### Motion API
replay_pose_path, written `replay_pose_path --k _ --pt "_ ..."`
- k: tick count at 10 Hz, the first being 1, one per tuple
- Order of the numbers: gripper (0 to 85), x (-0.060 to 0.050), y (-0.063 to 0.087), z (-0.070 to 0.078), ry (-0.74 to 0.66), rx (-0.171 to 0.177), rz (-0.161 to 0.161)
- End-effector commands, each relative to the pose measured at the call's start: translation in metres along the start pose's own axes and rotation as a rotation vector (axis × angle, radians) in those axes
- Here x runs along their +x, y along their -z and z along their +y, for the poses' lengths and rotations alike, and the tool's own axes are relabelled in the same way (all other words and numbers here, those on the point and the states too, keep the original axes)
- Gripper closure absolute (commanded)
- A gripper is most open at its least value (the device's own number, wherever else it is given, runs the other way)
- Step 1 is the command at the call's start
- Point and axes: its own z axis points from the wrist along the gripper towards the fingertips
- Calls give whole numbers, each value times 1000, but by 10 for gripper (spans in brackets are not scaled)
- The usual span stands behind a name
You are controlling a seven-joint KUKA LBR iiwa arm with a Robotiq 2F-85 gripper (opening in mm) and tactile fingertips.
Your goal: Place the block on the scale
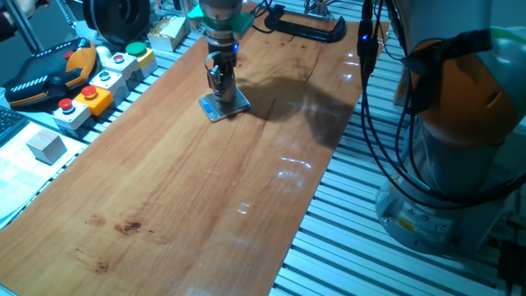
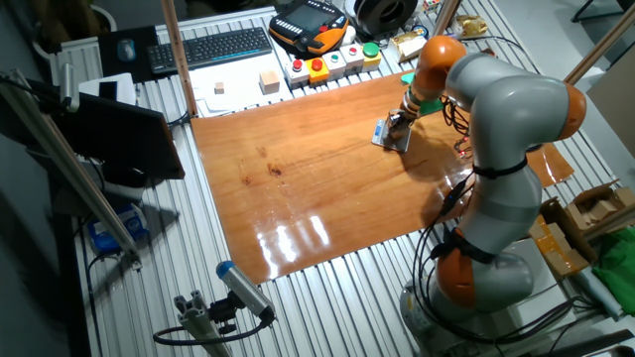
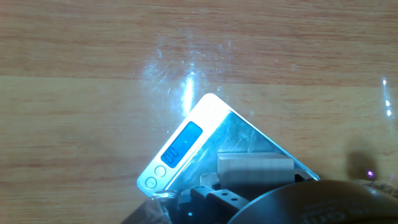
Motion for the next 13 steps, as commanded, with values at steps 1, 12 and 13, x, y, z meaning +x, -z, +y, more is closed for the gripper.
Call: replay_pose_path --k 1,12,13 --pt "843 0 0 0 3 -2 6" --pt "737 0 -3 1 3 -16 2" --pt "697 0 -3 1 5 -17 2"
